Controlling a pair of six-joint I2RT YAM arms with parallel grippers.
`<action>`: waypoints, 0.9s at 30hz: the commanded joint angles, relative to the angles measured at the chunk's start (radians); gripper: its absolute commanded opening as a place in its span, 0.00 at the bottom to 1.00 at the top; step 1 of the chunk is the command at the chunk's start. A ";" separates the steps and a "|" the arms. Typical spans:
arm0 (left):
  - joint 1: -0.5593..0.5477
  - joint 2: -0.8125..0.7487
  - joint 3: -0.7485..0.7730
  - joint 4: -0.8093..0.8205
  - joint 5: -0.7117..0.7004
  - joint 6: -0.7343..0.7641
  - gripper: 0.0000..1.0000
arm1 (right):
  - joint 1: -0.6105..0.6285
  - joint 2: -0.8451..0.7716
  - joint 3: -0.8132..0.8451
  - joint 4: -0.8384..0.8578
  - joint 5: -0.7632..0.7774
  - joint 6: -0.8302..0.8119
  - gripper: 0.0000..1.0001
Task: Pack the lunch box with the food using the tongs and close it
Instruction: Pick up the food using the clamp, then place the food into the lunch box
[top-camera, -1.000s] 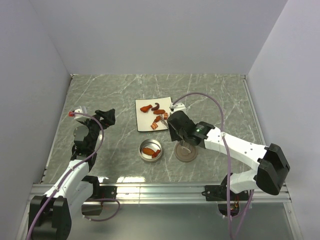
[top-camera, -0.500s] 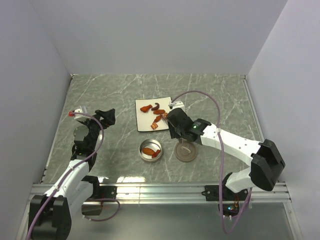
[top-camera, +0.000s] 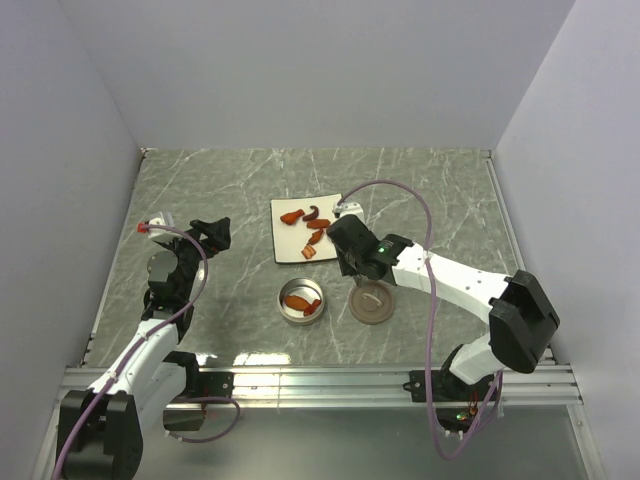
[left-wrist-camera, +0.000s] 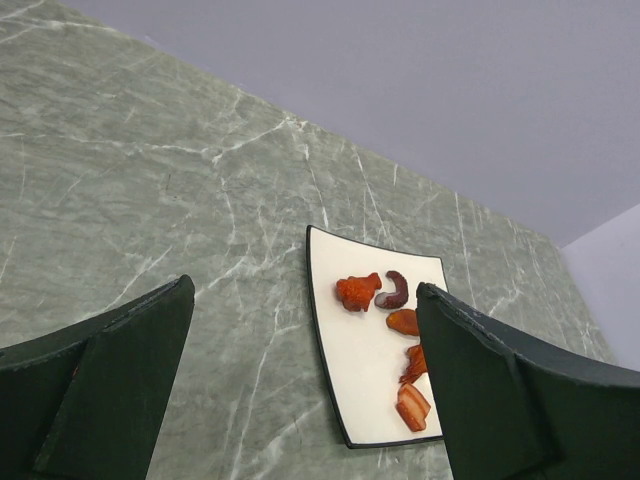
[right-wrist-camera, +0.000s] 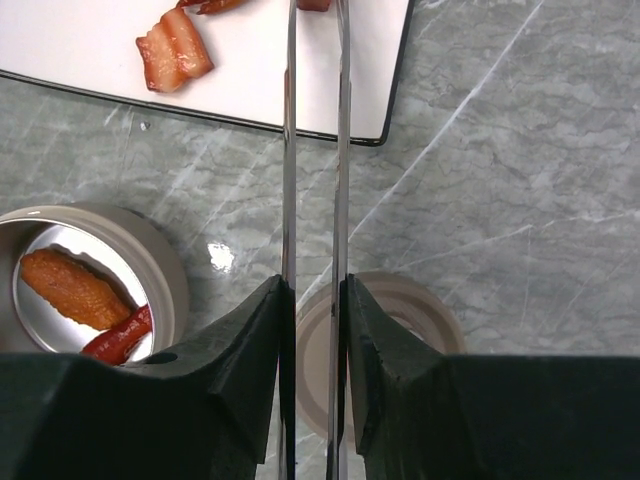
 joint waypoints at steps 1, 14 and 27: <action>0.005 -0.008 -0.009 0.043 0.016 -0.012 0.99 | -0.006 -0.024 0.047 -0.003 0.036 0.011 0.31; 0.005 -0.001 -0.003 0.043 0.016 -0.009 0.99 | 0.055 -0.197 -0.005 -0.027 0.019 0.029 0.29; 0.006 -0.009 -0.004 0.038 0.019 -0.011 0.99 | 0.331 -0.466 -0.189 -0.060 -0.015 0.138 0.29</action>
